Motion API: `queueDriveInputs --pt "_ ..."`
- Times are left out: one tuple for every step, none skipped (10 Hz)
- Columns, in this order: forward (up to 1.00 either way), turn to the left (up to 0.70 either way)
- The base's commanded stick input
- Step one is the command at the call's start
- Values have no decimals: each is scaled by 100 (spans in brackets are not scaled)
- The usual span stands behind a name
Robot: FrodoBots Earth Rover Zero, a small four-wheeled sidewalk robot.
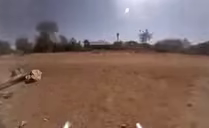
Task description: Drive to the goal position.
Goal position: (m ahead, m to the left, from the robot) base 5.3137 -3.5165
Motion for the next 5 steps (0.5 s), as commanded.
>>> queueDriveInputs --pt "70 0" --pt "70 0" --pt "70 0" --pt "70 0" --pt "70 0"
